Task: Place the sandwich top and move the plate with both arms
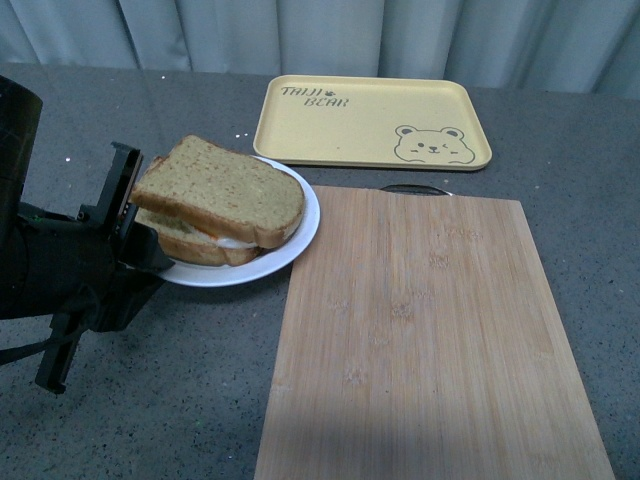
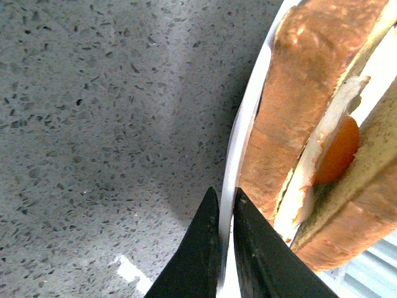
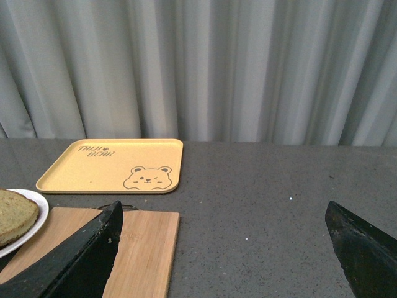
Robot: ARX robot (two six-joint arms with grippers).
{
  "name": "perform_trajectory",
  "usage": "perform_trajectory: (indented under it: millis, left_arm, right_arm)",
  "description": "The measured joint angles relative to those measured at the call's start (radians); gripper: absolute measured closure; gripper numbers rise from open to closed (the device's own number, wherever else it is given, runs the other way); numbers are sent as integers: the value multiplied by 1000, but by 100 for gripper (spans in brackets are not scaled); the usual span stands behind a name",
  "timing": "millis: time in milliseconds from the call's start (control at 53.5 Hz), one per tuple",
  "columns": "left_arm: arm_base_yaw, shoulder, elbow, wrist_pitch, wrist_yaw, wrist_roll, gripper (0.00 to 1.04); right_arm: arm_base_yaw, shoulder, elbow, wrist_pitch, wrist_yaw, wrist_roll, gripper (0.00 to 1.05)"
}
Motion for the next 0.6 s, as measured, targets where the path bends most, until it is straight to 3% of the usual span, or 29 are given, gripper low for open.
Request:
perform_trajectory:
  millis: [598]
  left_arm:
    - [14, -14, -158, 572, 73, -167, 101]
  right_arm:
    - [0, 0, 0, 0, 0, 0, 9]
